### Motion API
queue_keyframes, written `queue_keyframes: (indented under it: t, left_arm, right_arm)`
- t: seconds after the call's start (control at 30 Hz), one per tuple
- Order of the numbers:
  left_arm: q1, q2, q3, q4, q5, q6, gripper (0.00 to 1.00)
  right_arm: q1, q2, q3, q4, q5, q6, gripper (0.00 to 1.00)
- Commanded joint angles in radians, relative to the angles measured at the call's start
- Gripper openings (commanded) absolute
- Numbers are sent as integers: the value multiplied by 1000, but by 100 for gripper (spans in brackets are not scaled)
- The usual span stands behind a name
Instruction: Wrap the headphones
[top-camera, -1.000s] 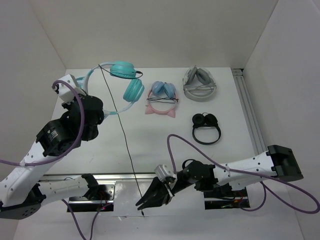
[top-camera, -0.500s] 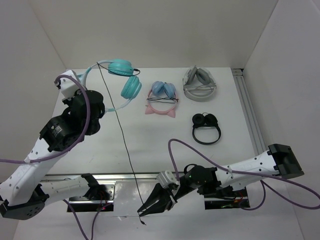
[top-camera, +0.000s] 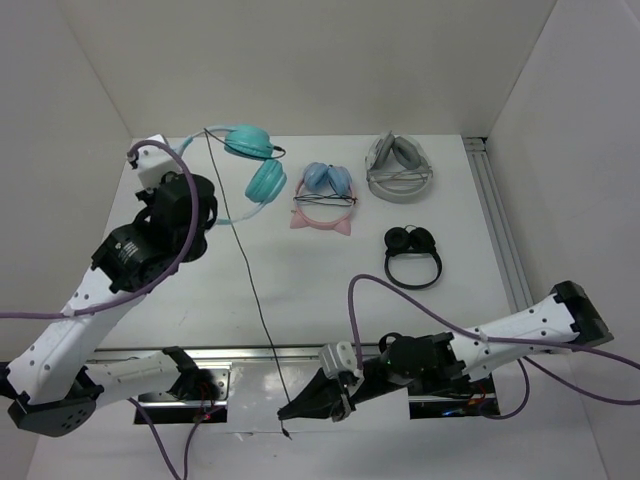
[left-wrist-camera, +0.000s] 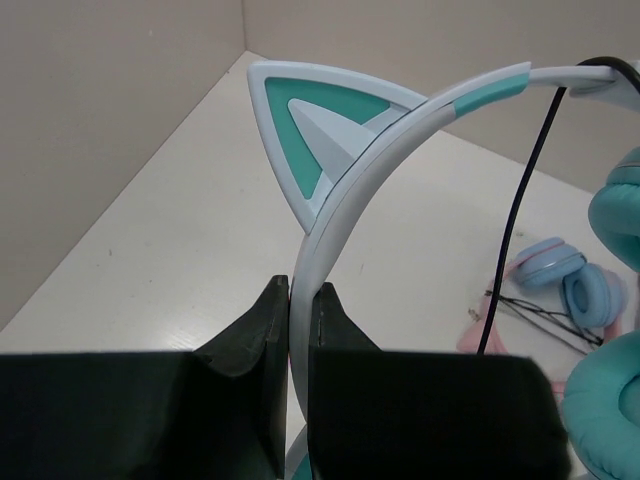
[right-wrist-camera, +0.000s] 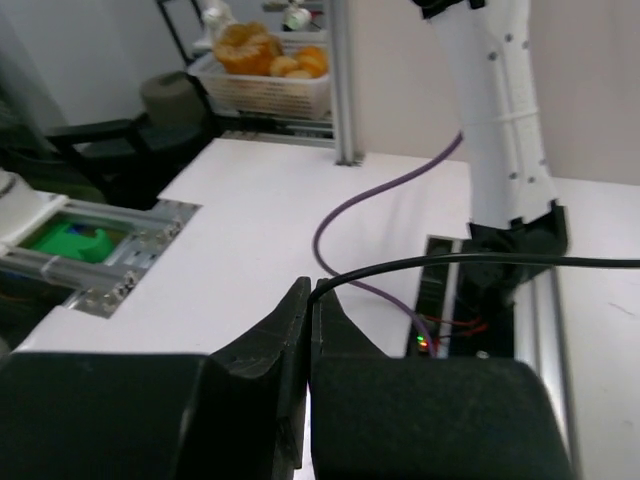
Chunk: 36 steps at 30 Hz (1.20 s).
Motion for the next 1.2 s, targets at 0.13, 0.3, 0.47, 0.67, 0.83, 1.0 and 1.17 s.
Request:
queue_keyframes:
  t: [0.13, 0.3, 0.47, 0.67, 0.83, 1.0, 1.17]
  left_arm:
    - [8, 37, -75, 35, 46, 99, 0]
    - [18, 10, -171, 11, 147, 144, 0]
    - [18, -79, -236, 1, 284, 210, 0]
    - [-33, -133, -303, -19, 450, 307, 0]
    - [-88, -53, -314, -100, 324, 183, 0]
    - [-88, 8, -245, -183, 256, 24, 0]
    - [-51, 25, -98, -196, 264, -61, 0]
  right_arm:
    - [30, 13, 372, -580, 296, -152, 0]
    - [30, 43, 519, -767, 486, -197, 0]
    - [30, 43, 605, -918, 630, -217, 0]
    - [30, 64, 717, -1063, 778, -235, 0]
    - [30, 98, 780, -1092, 778, -244, 0]
    - [30, 141, 790, -1071, 694, -255, 0]
    - [39, 179, 764, -1008, 577, -243, 0]
